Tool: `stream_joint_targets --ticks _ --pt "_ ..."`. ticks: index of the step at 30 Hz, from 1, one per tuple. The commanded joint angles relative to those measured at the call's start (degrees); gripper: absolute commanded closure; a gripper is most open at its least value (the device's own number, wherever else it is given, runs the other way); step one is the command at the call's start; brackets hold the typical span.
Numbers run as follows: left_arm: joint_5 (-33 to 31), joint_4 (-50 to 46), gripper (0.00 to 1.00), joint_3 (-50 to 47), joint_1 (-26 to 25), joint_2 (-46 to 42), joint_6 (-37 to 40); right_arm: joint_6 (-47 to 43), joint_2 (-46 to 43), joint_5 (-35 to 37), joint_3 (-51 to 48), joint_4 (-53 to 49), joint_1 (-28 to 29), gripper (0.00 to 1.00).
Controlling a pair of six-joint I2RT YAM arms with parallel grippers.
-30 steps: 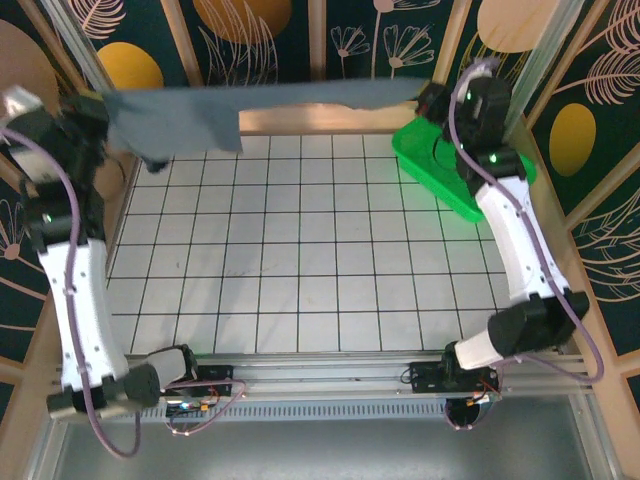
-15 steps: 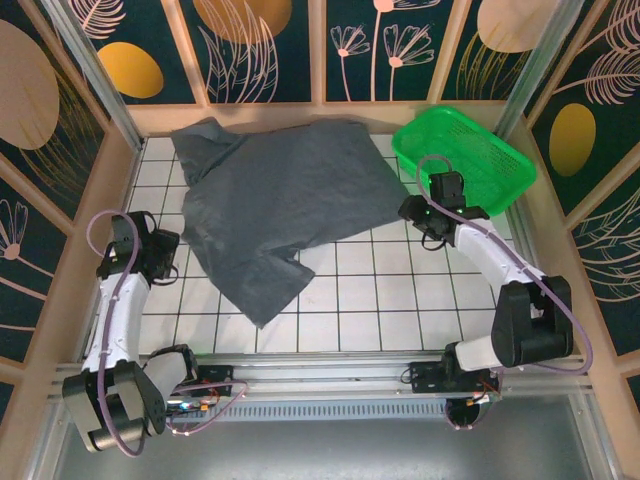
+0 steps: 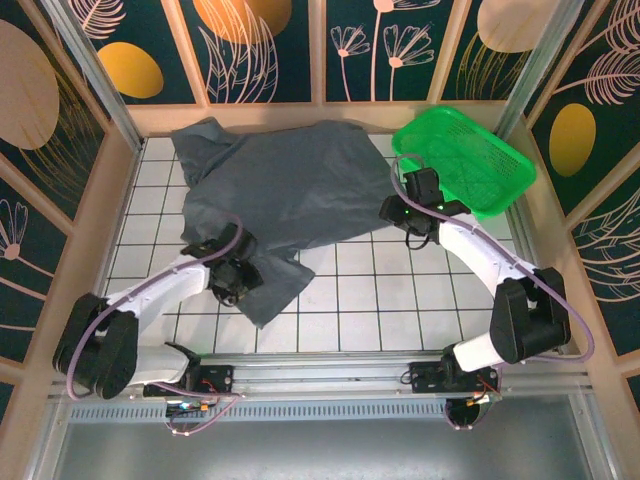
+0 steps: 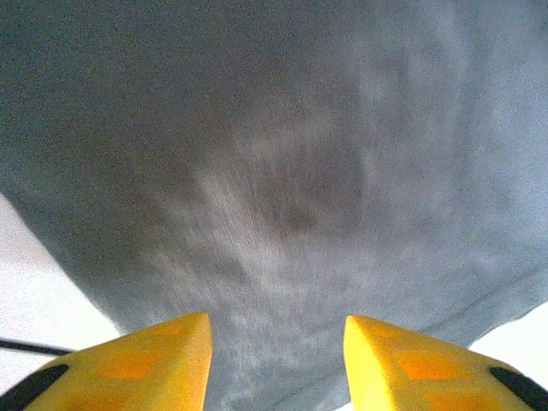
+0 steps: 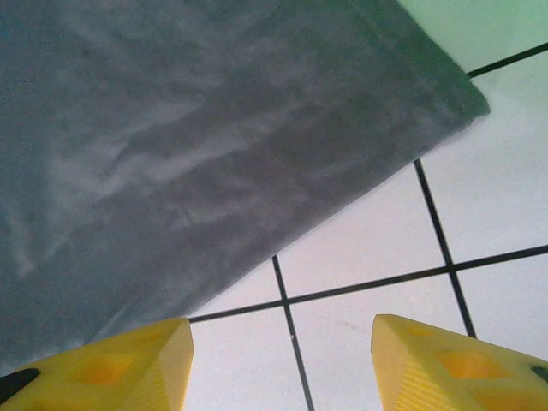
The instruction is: Fold and stack the t-shirts
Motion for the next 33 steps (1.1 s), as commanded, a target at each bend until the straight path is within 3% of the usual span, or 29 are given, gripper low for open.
stream_joint_targets --ticks 1,7,15,17,18,19,20,21,24,30,33 --pt "-3.34 -4.81 0.52 -1.01 -5.13 0.45 0.36 -0.97 0.36 1.85 1.95 -1.64 0.72 0.43" --pt "-2.60 -2.89 0.46 -1.62 -11.54 1.97 -0.19 -1.05 0.43 1.64 1.64 -1.17 0.84 0.42" --pt "-4.71 -4.16 0.46 -0.03 -13.16 11.24 -2.00 -1.65 -0.98 1.56 1.47 -1.21 0.81 0.42" --pt "-5.72 -3.13 0.53 -0.54 -13.20 12.53 -3.20 -1.67 -0.96 1.58 1.31 -1.20 0.57 0.42" --pt "-6.47 -3.24 0.60 -0.82 -13.20 12.65 -4.22 -1.67 -1.07 1.57 1.24 -1.13 0.54 0.42" --pt "-7.24 -3.53 0.77 -1.17 -13.21 12.17 -5.64 -1.58 -1.23 1.71 1.12 -1.12 0.35 0.43" --pt "-8.11 -4.40 0.93 -1.57 -13.20 11.24 -7.37 -1.50 -1.26 1.75 1.05 -1.06 0.31 0.43" --pt "-9.24 -5.82 1.00 -2.17 -13.16 9.93 -9.50 -1.38 -1.40 1.90 0.83 -0.95 0.00 0.43" --pt "-12.67 -11.02 1.00 -4.75 -11.33 2.45 -15.48 -0.56 -1.31 2.37 -0.25 -0.93 -1.18 0.43" --pt "-19.30 -24.07 1.00 -5.76 -2.57 -20.58 -28.04 3.86 0.79 3.80 -1.43 -3.04 -5.08 0.44" --pt "-22.31 -27.04 1.00 -4.51 -1.40 -27.08 -34.41 4.76 2.62 3.33 -1.43 -3.13 -6.17 0.45"
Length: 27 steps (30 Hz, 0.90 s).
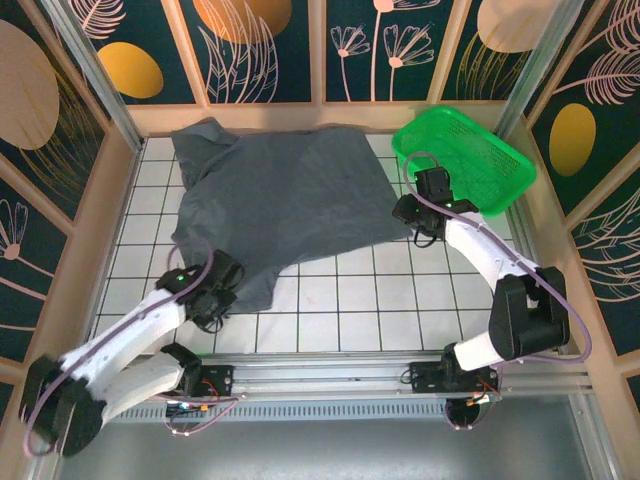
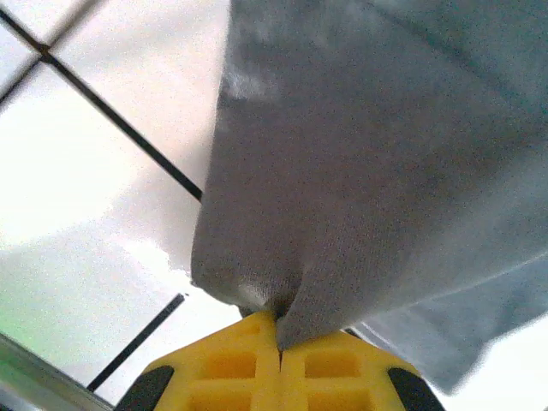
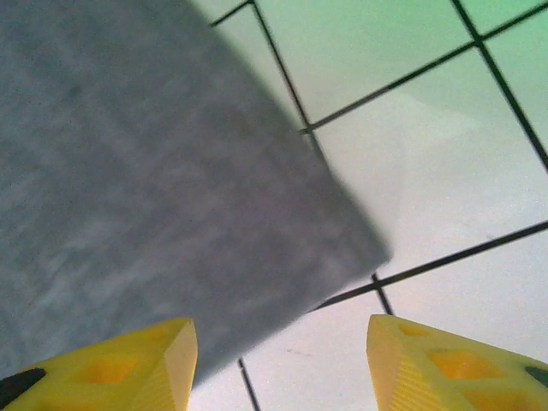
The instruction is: Fold and stack the t-shirts
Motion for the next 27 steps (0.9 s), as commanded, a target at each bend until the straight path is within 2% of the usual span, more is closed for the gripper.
stream_joint_targets --ticks 1,4,8,10,14,21,27 --pt "-5.84 -9.05 1.00 1.37 0.78 -3.99 -11.54 2.69 2.50 1.17 -0.66 -2.34 -0.68 0.45" --pt "-7.27 -10.49 1.00 2.27 0.94 -4.87 -14.67 3.69 5.10 0.04 -0.45 -3.37 -0.66 0.46" --pt "-10.44 -12.36 1.00 4.29 0.87 -4.07 -15.10 4.27 6.71 -0.84 -1.71 -3.39 -0.45 0.46" --pt "-11.45 -12.44 1.00 4.89 0.87 -3.57 -14.77 2.56 7.20 -3.40 -2.67 -0.99 -0.26 0.50" --pt "-11.94 -11.74 1.00 5.55 0.87 -2.47 -13.69 -1.01 10.15 -4.64 -0.96 -0.61 1.83 0.50" --pt "-12.16 -10.04 1.00 5.78 0.88 -1.06 -12.12 -1.05 17.49 3.48 1.90 -7.67 6.90 0.49" --pt "-10.42 -6.74 1.00 3.84 0.87 -1.22 -10.05 -1.95 19.50 7.18 2.83 -5.34 7.61 0.50"
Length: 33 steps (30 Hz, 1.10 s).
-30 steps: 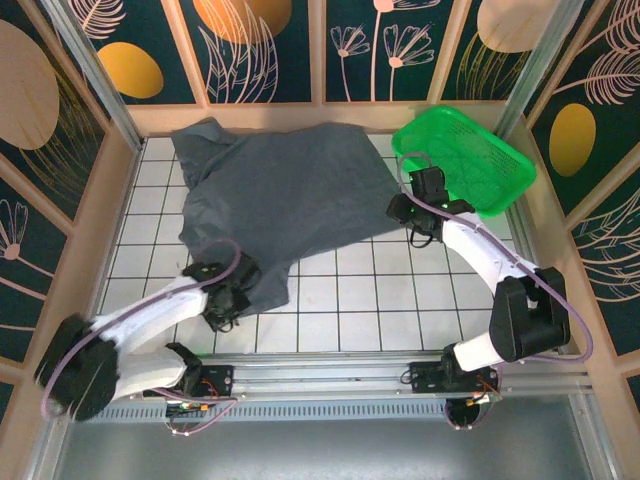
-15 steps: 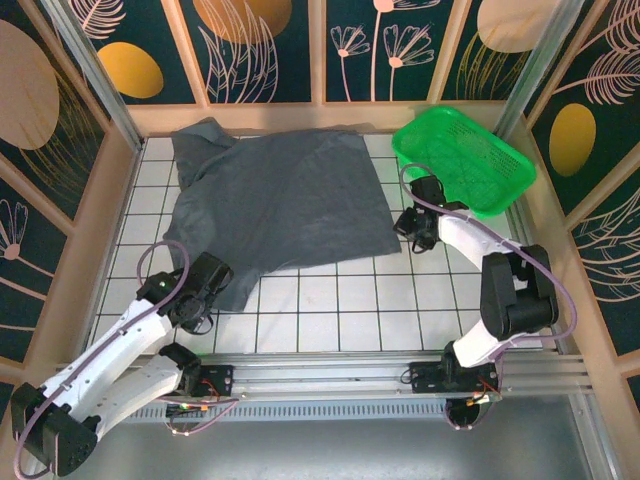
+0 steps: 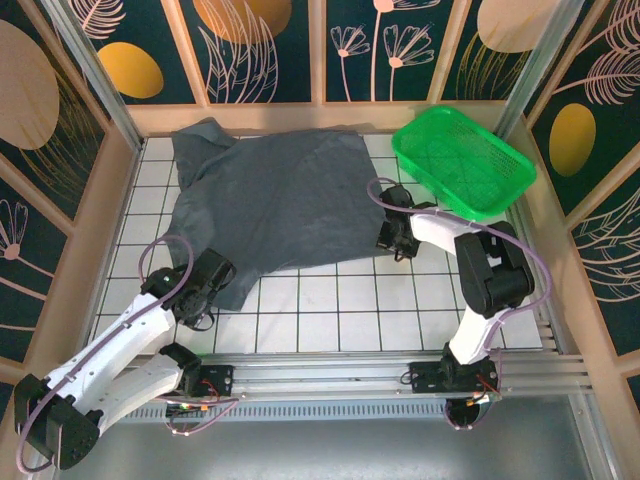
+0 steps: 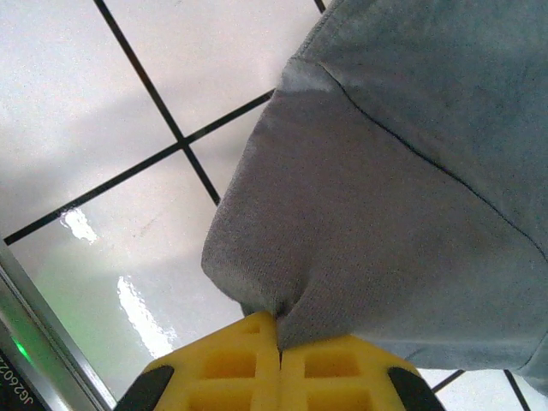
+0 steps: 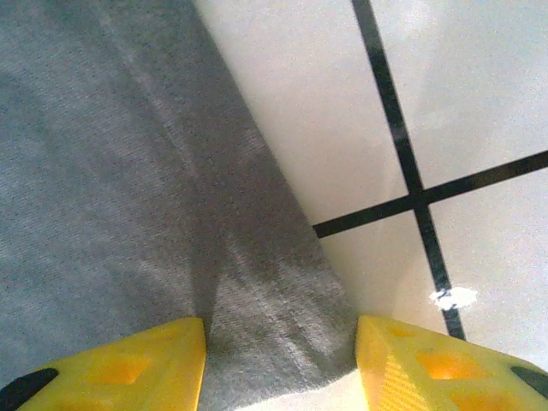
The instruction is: Fold and stack the t-shirts
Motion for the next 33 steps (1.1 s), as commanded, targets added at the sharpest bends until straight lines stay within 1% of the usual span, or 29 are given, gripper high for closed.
stream_joint_targets --ticks 1,3,5,7,10,11,14,17,20,24,26,29,30,33 --pt "0.80 2.93 1.00 -1.03 0.35 0.02 3.18 -1.68 2.95 4.07 2.24 -1.96 0.03 0.50" --pt "2.52 5.53 1.00 -2.09 0.35 0.83 5.75 -2.22 3.98 4.11 3.23 -2.35 0.10 0.53" --pt "4.62 8.14 1.00 -3.60 0.35 1.98 7.97 -2.36 4.50 3.93 3.45 -2.75 0.12 0.61" --pt "6.67 12.20 1.00 -5.68 0.35 3.12 9.90 -1.78 4.44 3.08 2.47 -2.74 0.15 0.73" --pt "10.47 18.70 1.00 -8.44 0.26 4.62 10.24 -0.08 3.01 2.22 0.46 -2.11 0.11 0.95" --pt "11.47 20.71 1.00 -9.39 0.26 4.91 10.18 0.48 2.41 2.14 -0.03 -1.98 0.14 0.99" --pt "13.61 25.79 1.00 -11.48 0.15 6.37 10.02 2.25 0.31 2.35 -0.72 -3.11 0.05 1.00" --pt "12.40 25.21 1.00 -9.87 0.21 7.38 10.25 2.88 -1.34 2.04 -1.21 -3.56 0.14 1.00" --pt "9.25 18.73 1.00 -8.33 0.08 4.91 9.09 3.83 -2.10 1.77 -1.91 -3.96 0.33 1.00" --pt "7.61 7.08 1.00 -9.58 0.08 -5.26 4.07 7.74 -6.94 3.66 -5.47 -5.27 1.37 1.00" --pt "8.48 2.31 1.00 -10.26 0.13 -11.11 1.89 9.98 -9.74 4.28 -7.24 -7.04 2.08 1.00" --pt "10.21 -2.01 1.00 -10.48 0.04 -17.42 2.64 11.90 -13.38 4.63 -9.59 -9.10 3.47 1.00" --pt "11.47 -0.83 1.00 -10.74 0.04 -18.79 4.56 12.15 -14.23 4.33 -10.12 -9.87 3.88 1.00" --pt "13.49 -3.59 1.00 -9.51 -0.01 -18.99 4.70 12.97 -16.42 3.57 -10.06 -13.03 5.93 1.00"
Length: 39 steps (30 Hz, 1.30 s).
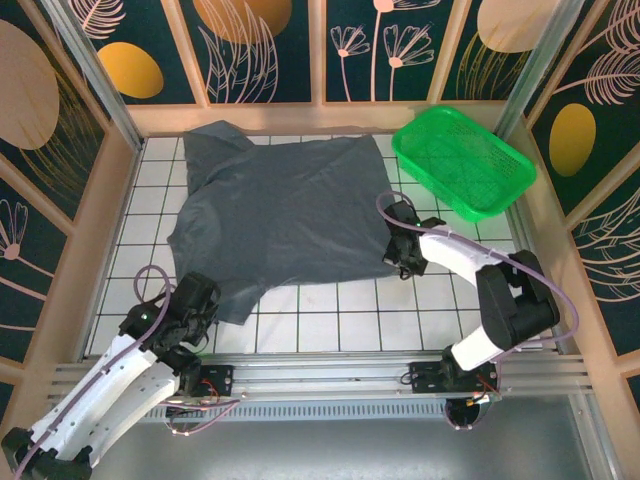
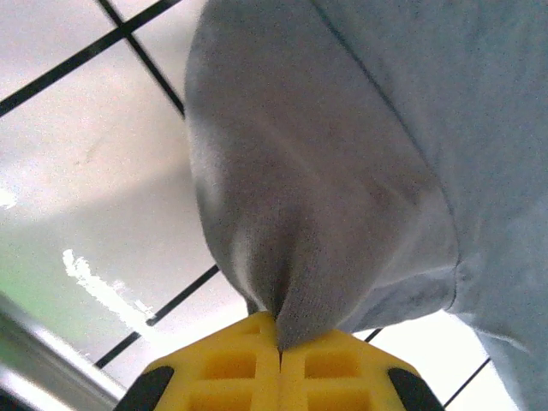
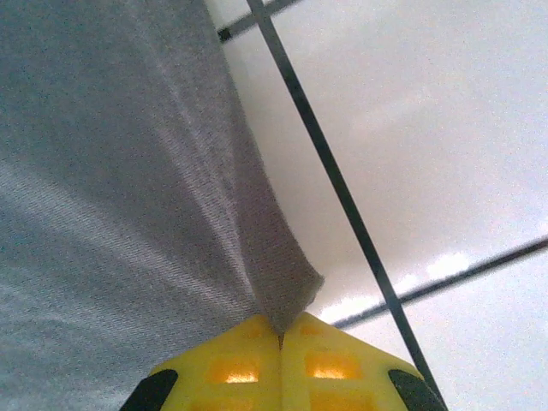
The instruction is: Fold and stack the t-shirts
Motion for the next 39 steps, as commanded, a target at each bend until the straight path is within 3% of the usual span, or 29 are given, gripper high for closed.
stream_joint_targets --ticks 1,4,9,14,22,31,39 --pt "1.80 -6.92 1.00 1.29 0.02 0.16 1.04 3.21 -3.36 1.62 -0.38 -7.05 2.76 1.00" --pt "1.12 -9.56 1.00 3.33 0.02 -0.18 0.17 5.40 -6.72 3.10 0.45 -11.48 4.70 1.00" --pt "-2.14 -14.15 1.00 8.74 0.02 -2.45 -7.71 7.85 -13.28 2.28 0.78 -18.07 7.86 1.00" --pt "-4.86 -9.03 1.00 11.01 0.06 1.00 -7.24 5.71 -16.62 0.15 1.65 -18.87 8.39 1.00" --pt "-13.86 -1.59 1.00 23.21 0.13 15.74 0.16 -1.66 -10.87 -6.79 4.88 -11.62 0.97 1.00" --pt "-17.27 7.87 1.00 27.58 1.62 25.26 4.82 -6.41 -2.62 -11.05 12.89 -7.45 -5.27 1.00" --pt "-19.05 15.33 1.00 28.01 9.61 31.06 13.28 -8.29 5.43 -9.07 20.80 -6.71 -7.91 1.00"
